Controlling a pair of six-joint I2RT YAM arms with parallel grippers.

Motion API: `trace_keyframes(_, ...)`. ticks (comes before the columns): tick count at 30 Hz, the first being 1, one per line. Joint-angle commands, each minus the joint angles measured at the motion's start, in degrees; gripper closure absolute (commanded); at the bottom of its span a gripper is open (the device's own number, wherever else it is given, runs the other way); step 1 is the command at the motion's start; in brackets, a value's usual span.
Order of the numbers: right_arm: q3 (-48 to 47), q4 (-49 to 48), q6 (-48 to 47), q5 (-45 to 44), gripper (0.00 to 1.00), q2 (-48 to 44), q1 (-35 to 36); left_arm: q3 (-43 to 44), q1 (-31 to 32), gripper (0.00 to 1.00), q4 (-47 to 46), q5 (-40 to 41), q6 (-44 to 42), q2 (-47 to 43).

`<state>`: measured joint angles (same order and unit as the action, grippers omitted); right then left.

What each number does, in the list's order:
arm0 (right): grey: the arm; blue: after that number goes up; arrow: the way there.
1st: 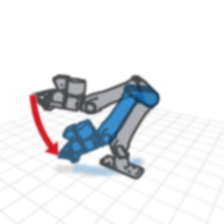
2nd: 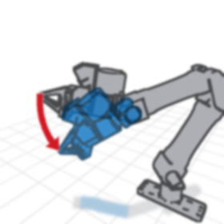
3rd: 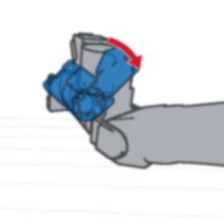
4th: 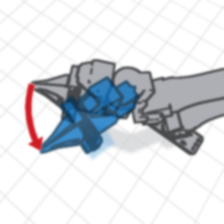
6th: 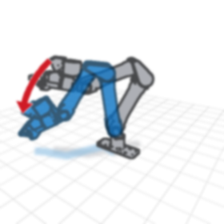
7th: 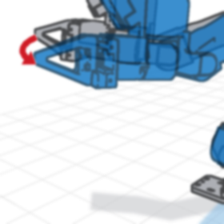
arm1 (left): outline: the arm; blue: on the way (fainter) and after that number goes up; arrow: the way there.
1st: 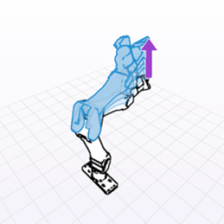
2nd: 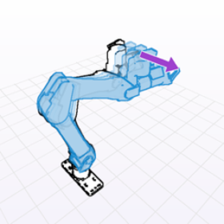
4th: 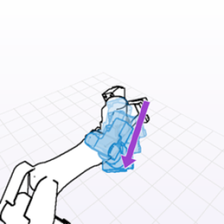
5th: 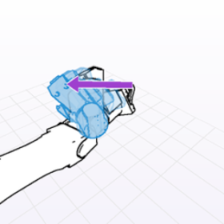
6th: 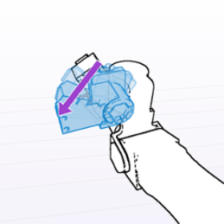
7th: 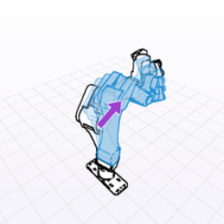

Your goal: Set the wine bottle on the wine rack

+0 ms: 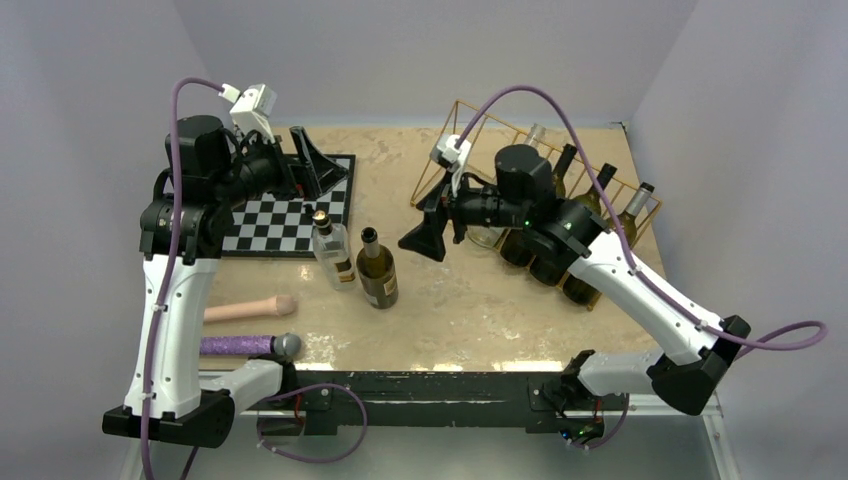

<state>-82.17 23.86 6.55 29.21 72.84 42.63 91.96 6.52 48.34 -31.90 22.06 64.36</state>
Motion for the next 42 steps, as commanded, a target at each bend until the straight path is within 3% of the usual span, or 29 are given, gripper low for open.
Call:
trace_keyframes(1, 2.89, -9.6, -1.1, -4.48, 0.01, 0.58, 4.33, -0.2, 0.24, 0.03, -1.7, 6.53, 3.61, -2.56)
trace_keyframes(8, 6.88, -18.26, -1.19, -12.73, 0.01, 4.0, 9.4, -0.65, 0.24, 0.04, -0.46, 8.23, 5.11, -3.27)
trace_keyframes(14, 11.23, -26.26, -0.57, -18.31, 0.08, 6.36, 11.02, -0.87, 0.24, 0.04, 0.4, 8.97, 6.05, -3.38)
trace_keyframes(24, 10.99, -27.79, -0.45, -21.0, 0.21, 11.42, 12.74, -2.89, 0.24, 0.05, 2.41, 12.85, 6.38, -4.2)
trace_keyframes(31, 10.93, -28.25, -0.56, -22.2, 0.45, 13.05, 13.76, -2.77, 0.24, 0.05, 2.99, 13.66, 5.33, -3.93)
trace_keyframes(33, 10.9, -28.03, -0.82, -22.36, 0.57, 13.1, 14.04, -2.89, 0.24, 0.05, 2.9, 13.89, 5.05, -3.88)
trace_keyframes(36, 10.71, -27.91, -1.1, -23.19, 0.83, 13.14, 14.23, -3.01, 0.24, 0.05, 2.83, 13.97, 4.75, -3.67)
trace_keyframes(39, 10.17, -27.65, -2.08, -25.27, 1.0, 12.66, 14.32, -3.21, 0.24, 0.05, 2.77, 13.89, 4.57, -3.6)
trace_keyframes(42, 9.11, -27.23, -3.38, -27.14, 1.0, 11.9, 14.32, -3.2, 0.24, 0.05, 2.49, 13.88, 4.57, -3.62)
